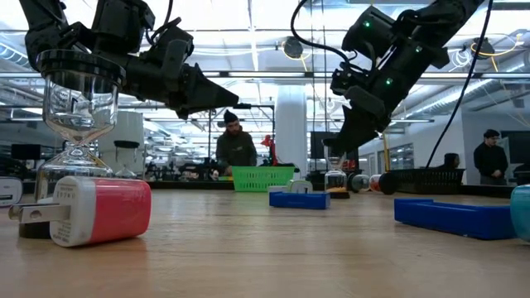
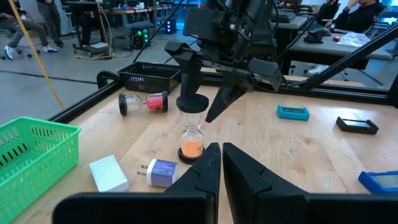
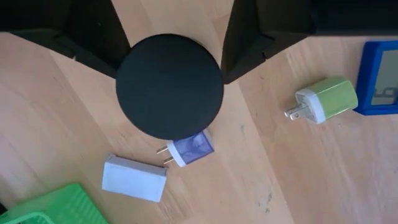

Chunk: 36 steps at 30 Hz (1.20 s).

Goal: Pick & Place Office items
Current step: Put the yellow hourglass into the green basket

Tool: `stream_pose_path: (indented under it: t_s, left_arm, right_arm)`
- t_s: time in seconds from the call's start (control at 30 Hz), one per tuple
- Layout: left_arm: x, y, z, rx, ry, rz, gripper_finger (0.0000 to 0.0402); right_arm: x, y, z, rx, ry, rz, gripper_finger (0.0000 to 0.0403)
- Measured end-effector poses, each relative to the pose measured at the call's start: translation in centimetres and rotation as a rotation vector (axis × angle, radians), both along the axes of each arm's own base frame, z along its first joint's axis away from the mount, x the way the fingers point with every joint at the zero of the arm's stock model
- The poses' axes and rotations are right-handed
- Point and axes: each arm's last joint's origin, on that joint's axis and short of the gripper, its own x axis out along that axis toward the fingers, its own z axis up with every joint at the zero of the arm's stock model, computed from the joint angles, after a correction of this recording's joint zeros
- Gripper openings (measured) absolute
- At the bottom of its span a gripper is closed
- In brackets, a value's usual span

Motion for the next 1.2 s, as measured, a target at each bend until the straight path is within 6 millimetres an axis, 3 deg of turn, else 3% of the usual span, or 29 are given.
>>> stream_pose_path:
  t_s: [0.23, 0.37, 0.57, 0.77, 0.93, 1.2]
  left_arm:
    - [0.00, 0.00, 0.00, 0.000, 0.000, 0.000, 0.0004]
    - [0.00, 0.00, 0.00, 0.000, 0.000, 0.000, 0.0013]
    - [0.00, 0.00, 0.00, -0.001, 0.000, 0.000, 0.0026]
    - [0.00, -0.01, 0.00, -0.001, 0.000, 0.000, 0.0006]
    - [0.00, -0.01, -0.01, -0.002, 0.000, 0.000, 0.0013]
    - [0.00, 0.00, -0.02, -0.003, 0.001, 0.000, 0.0022]
  right_arm:
    - [0.10, -0.03, 0.09, -0.008, -0.014, 0.000, 0.0164]
    - [0.14, -0.04, 0.13, -0.013, -0.018, 0.001, 0.0134]
    - [0.10, -0.12, 0.13, -0.034, -0.012, -0.014, 0.0114]
    - [0.10, -0.10, 0.13, -0.031, -0.012, -0.010, 0.0091]
    - [0.10, -0.10, 0.12, -0.027, -0.013, -0.014, 0.0093]
    - [0.09, -0.09, 0.11, -0.015, -0.016, -0.026, 0.0130]
